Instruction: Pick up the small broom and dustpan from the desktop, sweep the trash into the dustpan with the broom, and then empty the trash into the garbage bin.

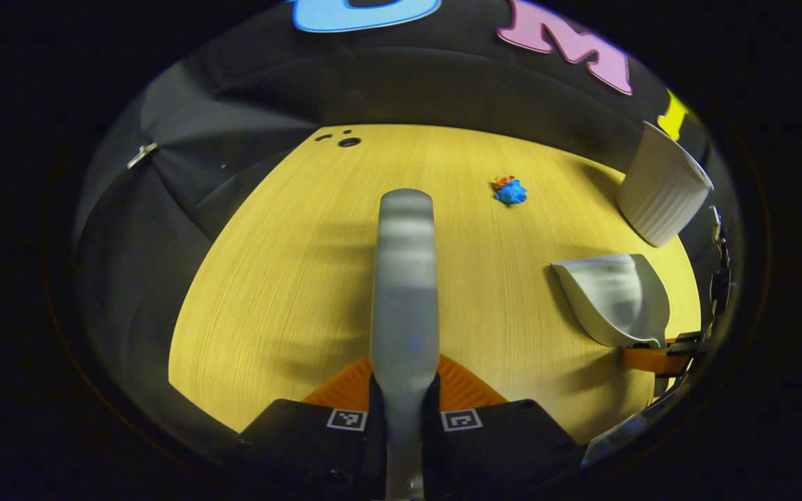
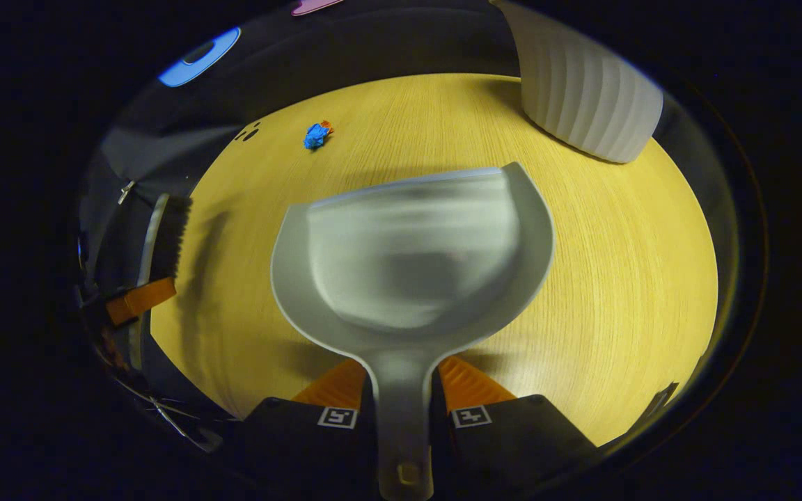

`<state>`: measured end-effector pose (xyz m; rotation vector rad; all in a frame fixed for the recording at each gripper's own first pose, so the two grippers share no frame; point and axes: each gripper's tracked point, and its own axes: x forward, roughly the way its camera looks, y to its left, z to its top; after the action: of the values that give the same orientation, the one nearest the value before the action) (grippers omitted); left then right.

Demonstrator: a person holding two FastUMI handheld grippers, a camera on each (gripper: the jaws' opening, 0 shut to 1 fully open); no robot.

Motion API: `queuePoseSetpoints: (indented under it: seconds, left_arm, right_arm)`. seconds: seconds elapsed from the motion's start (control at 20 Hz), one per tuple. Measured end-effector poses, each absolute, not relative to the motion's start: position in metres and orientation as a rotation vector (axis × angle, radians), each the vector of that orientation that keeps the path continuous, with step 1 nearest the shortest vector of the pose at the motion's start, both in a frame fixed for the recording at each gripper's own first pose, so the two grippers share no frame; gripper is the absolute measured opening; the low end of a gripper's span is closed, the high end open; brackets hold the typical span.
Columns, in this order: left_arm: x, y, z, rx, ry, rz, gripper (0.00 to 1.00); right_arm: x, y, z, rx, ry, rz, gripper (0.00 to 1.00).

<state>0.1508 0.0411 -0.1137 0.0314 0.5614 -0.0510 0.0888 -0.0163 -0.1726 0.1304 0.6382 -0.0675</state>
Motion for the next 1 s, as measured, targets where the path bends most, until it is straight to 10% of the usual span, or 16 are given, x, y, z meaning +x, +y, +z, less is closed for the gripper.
queuePoseSetpoints:
  seconds: [1.0]
  left_arm:
    - [0.367, -0.040, -0.056, 0.537, 0.562, -0.327, 0.25]
  right_arm:
    - [0.063, -0.080, -0.138, -0.142, 0.620, 0.049, 0.30]
